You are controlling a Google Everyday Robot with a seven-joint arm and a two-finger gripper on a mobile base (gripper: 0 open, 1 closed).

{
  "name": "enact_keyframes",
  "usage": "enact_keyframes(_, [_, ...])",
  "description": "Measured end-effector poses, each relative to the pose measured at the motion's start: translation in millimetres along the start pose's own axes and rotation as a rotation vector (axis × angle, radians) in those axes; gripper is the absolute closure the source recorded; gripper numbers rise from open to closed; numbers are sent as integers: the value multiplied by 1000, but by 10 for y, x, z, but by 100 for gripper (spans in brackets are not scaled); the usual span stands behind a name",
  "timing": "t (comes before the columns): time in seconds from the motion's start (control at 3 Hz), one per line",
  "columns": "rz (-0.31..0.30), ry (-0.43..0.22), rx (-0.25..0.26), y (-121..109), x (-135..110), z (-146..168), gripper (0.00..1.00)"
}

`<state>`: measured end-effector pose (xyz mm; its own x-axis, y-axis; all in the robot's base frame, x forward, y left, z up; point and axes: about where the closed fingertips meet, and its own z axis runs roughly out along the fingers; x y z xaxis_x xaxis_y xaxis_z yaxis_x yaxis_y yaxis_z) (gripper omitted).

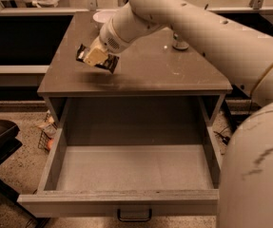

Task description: Pick rxbar chocolate from top drawer and place on counter

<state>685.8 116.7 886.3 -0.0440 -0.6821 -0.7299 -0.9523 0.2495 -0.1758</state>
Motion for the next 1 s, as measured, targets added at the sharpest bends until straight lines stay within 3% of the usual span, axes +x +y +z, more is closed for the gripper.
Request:
enact_keyframes(0.33, [38,27,-5,-85,163,281,100])
enact_keyframes(1.0, [38,30,-15,-55,171,335,52])
